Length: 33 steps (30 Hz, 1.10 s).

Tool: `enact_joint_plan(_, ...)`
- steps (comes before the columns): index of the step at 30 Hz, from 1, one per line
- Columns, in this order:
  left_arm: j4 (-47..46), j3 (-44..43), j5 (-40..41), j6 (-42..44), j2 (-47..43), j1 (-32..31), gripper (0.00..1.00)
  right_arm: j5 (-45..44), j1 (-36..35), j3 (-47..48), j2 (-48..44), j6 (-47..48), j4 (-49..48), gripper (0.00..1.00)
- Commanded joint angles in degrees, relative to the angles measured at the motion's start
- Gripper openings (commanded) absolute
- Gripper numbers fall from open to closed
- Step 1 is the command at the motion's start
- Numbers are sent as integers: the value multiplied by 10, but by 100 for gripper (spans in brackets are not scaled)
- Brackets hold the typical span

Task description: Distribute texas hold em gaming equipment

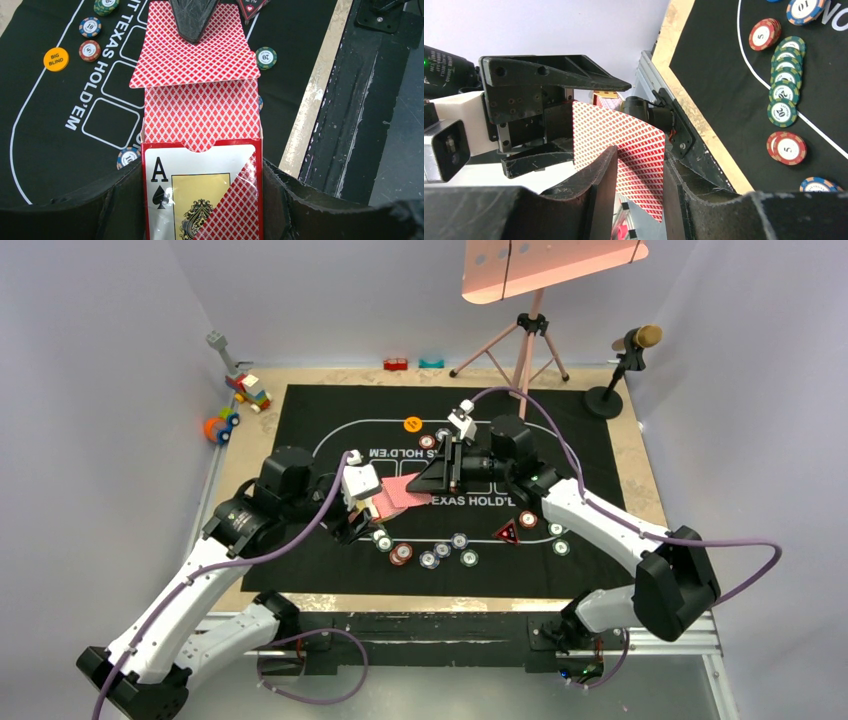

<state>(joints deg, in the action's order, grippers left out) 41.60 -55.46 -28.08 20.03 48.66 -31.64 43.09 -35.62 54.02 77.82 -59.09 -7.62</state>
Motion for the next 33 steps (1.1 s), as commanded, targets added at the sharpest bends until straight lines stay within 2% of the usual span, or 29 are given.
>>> enact_joint_plan(1,-41,-5,-12,-10,-14,-3,32,9,4,21,-12,24,26,37)
enact_joint_plan(10,-34,5,-7,-6,-21,-2,32,16,27,24,-37,21,33,21)
enact_joint_plan(21,0,2,0,3,-34,-2,31,39,85,37,-50,5,20,6)
enact_joint_plan(27,19,3,-2,0,-42,-1,29,48,111,47,5,6,-12,2)
enact_joint_plan(33,27,-1,-14,-3,-40,-1,29,32,95,107,170,11,-73,2)
